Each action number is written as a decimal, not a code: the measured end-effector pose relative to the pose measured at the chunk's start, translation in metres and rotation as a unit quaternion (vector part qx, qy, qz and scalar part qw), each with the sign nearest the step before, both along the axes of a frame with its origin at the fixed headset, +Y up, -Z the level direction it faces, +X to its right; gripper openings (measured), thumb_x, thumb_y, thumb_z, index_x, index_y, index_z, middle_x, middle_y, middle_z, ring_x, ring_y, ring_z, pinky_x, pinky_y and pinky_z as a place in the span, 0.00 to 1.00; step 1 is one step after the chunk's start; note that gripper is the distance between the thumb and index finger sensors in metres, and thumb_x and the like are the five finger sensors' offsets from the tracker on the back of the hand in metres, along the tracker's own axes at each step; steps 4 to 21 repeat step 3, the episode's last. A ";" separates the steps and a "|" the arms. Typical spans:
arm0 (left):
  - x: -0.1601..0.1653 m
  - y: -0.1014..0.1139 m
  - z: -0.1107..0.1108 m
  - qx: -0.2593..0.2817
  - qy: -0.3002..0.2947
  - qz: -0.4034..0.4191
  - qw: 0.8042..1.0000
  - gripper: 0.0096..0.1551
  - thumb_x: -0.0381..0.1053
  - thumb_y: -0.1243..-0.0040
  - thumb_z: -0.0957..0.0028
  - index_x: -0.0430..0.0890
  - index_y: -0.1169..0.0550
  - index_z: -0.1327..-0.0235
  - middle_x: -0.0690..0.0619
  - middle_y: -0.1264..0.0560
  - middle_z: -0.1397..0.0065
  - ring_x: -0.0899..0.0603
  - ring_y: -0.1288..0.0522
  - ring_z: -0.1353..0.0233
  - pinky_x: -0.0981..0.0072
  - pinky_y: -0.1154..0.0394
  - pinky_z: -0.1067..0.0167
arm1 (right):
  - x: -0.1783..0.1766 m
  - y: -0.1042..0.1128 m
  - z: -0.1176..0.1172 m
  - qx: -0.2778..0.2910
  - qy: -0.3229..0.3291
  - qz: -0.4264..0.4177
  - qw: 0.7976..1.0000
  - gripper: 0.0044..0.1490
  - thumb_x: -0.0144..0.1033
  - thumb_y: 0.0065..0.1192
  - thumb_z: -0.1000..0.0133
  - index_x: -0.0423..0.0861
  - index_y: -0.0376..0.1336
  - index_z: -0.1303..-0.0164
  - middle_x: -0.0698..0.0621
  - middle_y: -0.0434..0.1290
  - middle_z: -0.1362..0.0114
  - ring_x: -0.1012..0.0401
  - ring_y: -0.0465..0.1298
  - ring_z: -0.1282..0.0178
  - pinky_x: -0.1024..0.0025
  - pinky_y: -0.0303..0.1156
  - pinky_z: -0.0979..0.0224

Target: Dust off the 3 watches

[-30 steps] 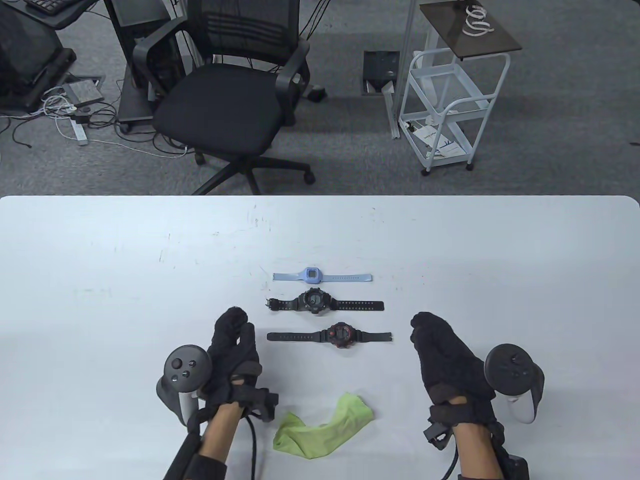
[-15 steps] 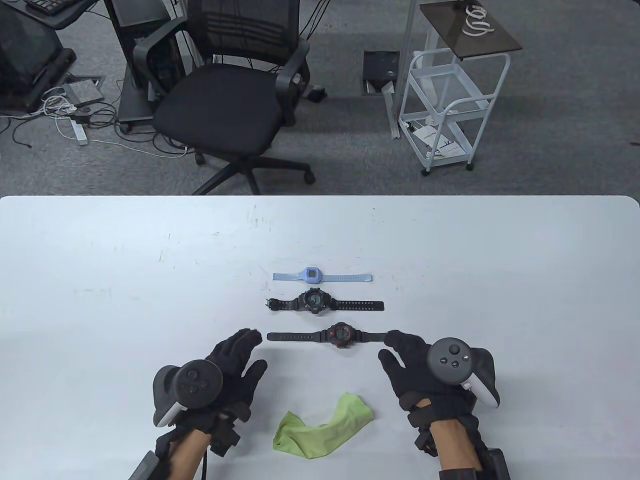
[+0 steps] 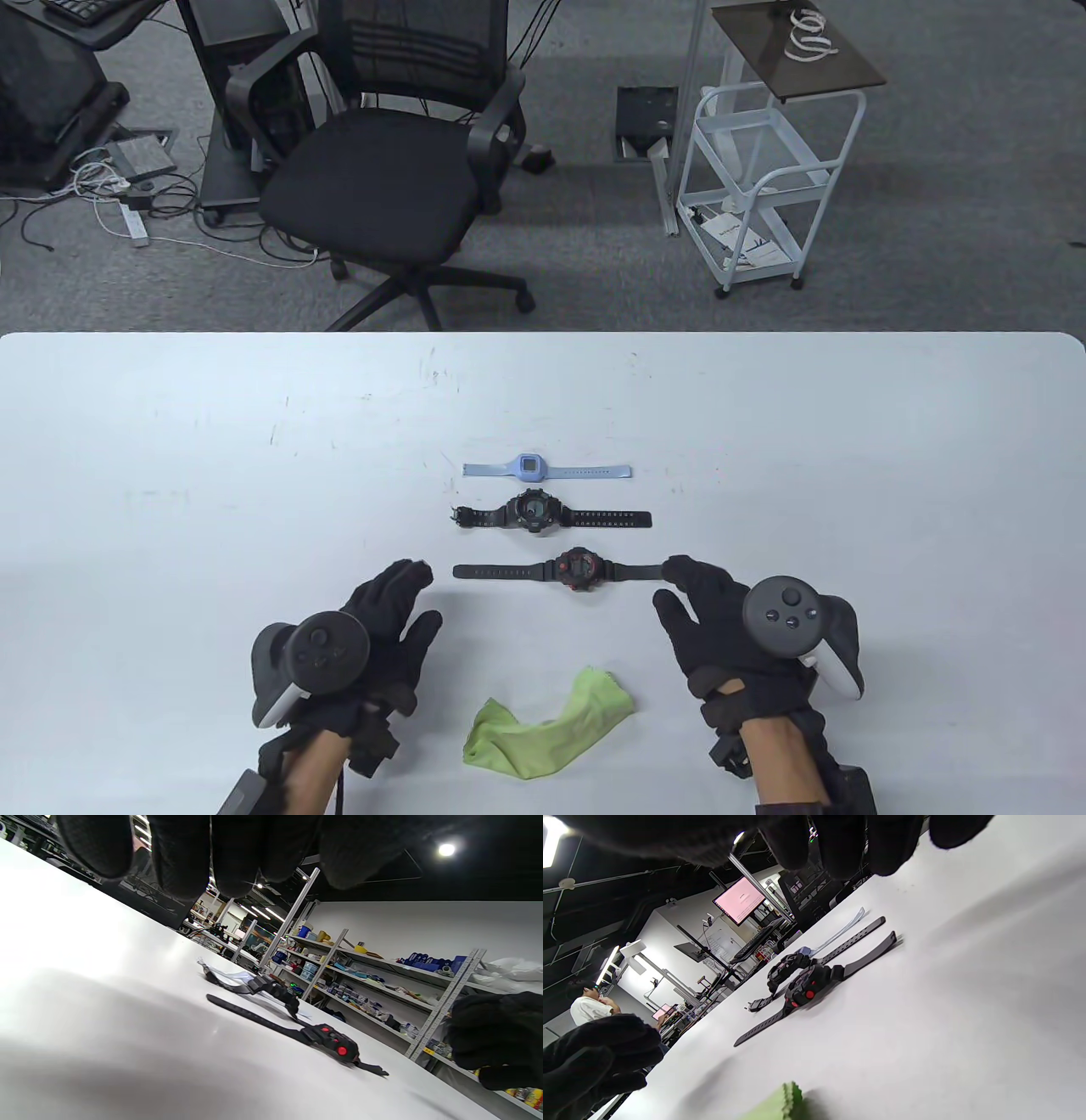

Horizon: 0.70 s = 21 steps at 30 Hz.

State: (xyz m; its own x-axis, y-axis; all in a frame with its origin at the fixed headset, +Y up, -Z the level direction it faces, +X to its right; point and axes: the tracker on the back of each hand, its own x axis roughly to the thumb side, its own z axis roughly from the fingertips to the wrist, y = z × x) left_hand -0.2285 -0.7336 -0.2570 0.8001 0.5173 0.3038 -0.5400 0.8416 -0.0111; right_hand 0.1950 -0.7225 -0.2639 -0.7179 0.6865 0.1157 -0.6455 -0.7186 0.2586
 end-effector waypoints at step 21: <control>0.000 -0.001 0.001 0.005 0.015 0.005 1.000 0.38 0.56 0.38 0.43 0.42 0.31 0.22 0.39 0.31 0.21 0.27 0.29 0.25 0.24 0.34 0.35 | -0.001 0.001 0.001 0.005 -0.004 0.000 1.000 0.43 0.61 0.47 0.27 0.47 0.47 0.09 0.39 0.52 0.13 0.40 0.56 0.16 0.32 0.51 0.21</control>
